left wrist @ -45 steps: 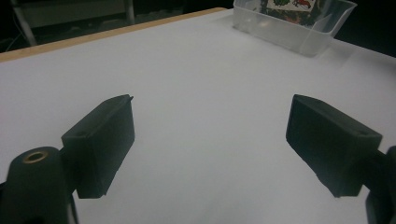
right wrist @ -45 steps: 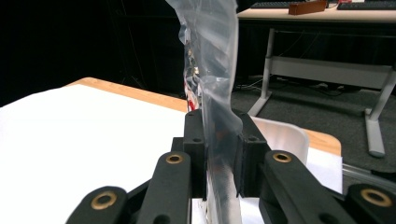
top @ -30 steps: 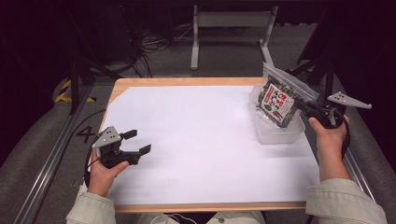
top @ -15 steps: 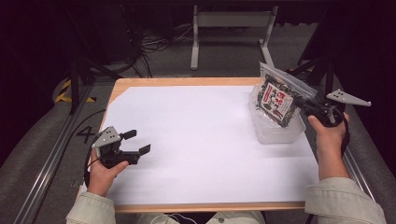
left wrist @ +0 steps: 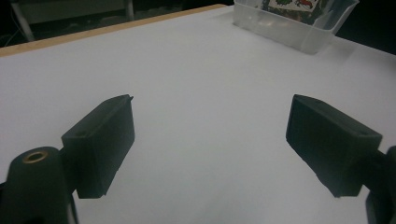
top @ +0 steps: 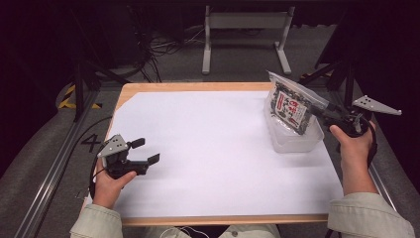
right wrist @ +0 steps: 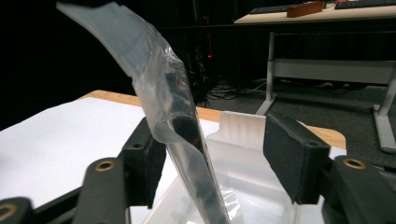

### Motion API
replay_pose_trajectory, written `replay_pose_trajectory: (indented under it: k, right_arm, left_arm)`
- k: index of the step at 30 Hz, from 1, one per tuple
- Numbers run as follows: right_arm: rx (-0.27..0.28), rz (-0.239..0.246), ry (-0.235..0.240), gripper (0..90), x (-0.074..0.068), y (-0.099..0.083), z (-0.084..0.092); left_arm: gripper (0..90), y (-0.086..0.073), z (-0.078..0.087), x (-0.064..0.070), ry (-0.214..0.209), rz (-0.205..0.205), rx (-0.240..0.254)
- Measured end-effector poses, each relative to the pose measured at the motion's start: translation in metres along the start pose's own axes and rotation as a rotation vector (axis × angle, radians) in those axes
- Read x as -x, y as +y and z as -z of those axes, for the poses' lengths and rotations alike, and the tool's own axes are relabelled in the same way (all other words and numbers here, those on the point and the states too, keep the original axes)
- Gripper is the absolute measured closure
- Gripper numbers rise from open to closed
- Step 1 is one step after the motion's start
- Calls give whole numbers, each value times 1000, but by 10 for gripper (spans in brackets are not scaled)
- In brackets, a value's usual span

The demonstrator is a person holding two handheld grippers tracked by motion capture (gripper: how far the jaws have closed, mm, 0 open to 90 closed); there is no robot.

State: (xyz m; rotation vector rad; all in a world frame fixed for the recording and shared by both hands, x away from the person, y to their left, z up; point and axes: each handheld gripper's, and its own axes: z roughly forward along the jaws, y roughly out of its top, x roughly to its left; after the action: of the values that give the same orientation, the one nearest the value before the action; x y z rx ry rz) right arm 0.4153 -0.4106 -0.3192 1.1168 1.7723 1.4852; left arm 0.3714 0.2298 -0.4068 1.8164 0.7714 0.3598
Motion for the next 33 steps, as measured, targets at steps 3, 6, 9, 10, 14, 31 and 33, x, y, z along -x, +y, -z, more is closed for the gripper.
replay_pose_trajectory:
  k: [3, 6, 9, 10, 14, 31, 33]
  right_arm:
    - [-3, 16, 9, 368, -4, 1, 3]
    - [-13, 41, 16, 358, -9, 0, 4]
    - [-23, 60, 28, 346, -15, -1, 5]
    - [-23, 60, 28, 346, -15, -1, 5]
    - [-28, 77, 41, 329, -22, -4, 7]
    - [13, 97, 111, 285, -47, -11, 24]
    - [8, 118, 105, 278, -54, -12, 30]
  left_arm:
    - [163, 0, 0, 0, -2, -6, -2]
    - [164, 0, 0, 1, -3, -8, 0]
    - [163, 0, -1, 1, -2, -2, -6]
    - [163, 0, -1, 1, -2, -2, -6]
    - [163, 0, -2, 1, -3, -7, -4]
    - [163, 0, -2, 2, -2, -6, -10]
    - [163, 0, -1, 2, -3, -2, -10]
